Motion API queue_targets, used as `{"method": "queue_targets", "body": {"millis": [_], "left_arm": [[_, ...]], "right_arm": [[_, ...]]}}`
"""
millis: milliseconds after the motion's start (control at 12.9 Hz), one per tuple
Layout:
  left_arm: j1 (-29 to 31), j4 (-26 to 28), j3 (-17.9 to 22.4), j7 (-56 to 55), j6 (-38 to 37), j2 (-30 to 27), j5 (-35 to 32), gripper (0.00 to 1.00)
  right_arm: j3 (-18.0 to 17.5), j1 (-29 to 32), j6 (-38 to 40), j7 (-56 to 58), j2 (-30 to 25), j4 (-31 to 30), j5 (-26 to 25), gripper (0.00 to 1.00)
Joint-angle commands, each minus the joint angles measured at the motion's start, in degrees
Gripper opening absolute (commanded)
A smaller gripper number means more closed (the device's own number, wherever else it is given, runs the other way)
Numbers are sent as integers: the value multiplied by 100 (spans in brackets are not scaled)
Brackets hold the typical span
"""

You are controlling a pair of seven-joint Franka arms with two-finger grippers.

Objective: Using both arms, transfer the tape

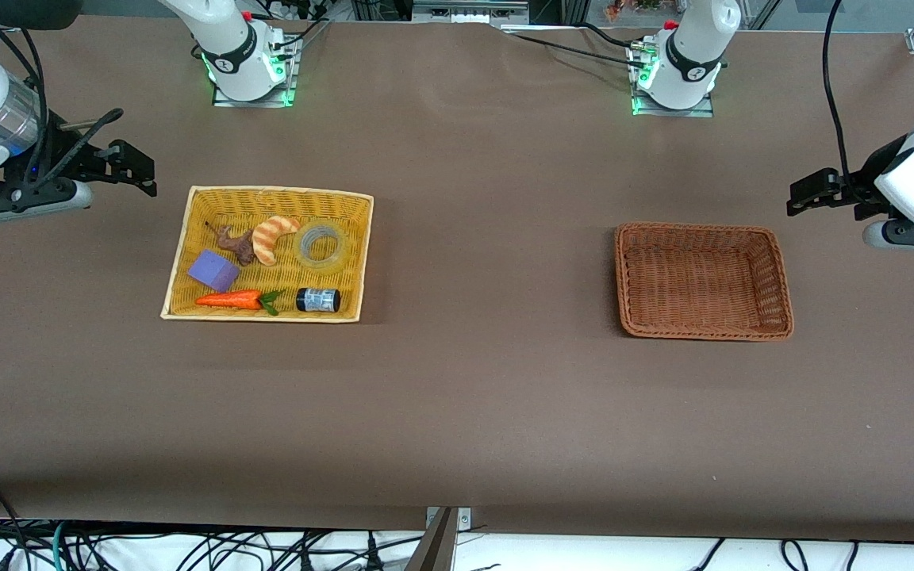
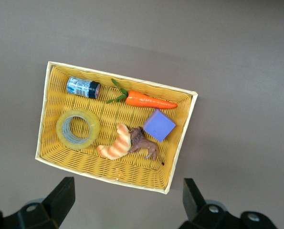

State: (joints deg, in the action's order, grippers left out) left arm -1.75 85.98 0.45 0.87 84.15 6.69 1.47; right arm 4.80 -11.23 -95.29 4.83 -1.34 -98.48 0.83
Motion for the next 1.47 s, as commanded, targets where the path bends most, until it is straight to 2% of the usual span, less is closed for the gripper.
{"method": "queue_targets", "body": {"millis": [0, 1392], "left_arm": [[17, -38, -10, 107, 22, -10, 117, 100], [8, -38, -10, 107, 224, -10, 117, 100]], "right_arm": [[-23, 51, 90, 27, 64, 162, -30, 100], [-23, 42, 90, 36, 169, 312, -48, 100]]}}
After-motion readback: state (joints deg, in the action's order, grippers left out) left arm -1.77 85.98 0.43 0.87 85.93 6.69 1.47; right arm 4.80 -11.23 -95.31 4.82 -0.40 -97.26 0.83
